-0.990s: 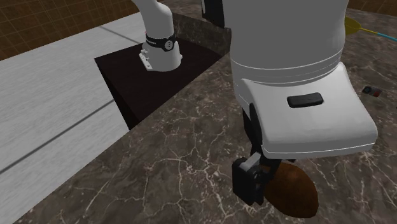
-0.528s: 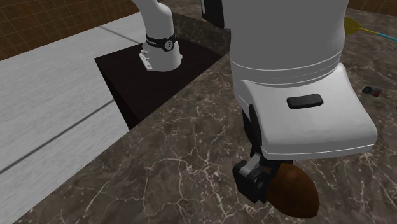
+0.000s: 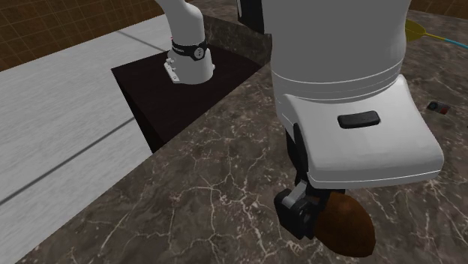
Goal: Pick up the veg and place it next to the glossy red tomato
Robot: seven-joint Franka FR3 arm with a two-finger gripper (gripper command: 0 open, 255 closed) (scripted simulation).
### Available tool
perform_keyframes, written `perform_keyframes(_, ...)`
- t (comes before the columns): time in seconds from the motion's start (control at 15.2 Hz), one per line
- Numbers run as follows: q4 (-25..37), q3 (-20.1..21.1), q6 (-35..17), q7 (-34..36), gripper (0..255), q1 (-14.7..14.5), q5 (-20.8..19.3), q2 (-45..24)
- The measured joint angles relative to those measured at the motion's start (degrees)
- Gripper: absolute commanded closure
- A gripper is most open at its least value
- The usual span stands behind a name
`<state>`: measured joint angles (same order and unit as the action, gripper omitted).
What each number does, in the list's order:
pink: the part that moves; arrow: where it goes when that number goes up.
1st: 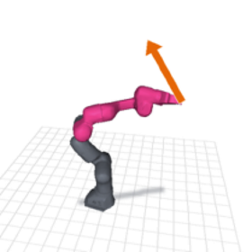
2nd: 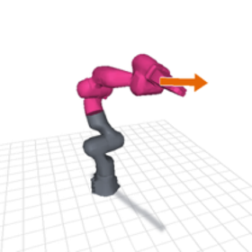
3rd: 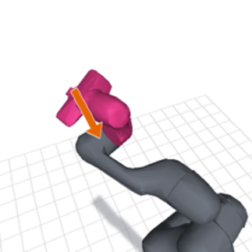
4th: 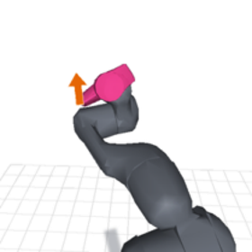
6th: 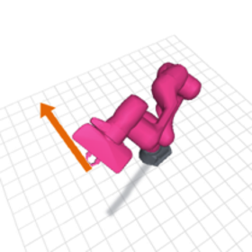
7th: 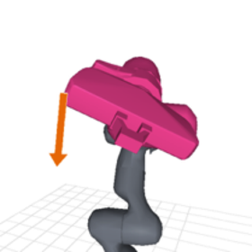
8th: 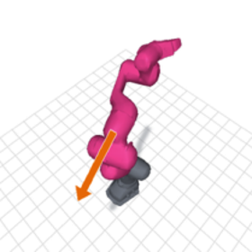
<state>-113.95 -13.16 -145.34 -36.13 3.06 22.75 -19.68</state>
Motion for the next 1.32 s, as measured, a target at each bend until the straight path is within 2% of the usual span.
perform_keyframes(1.32,4.7,-2.4,11.8,5.8,255,-1.4,-6.3,7.8)
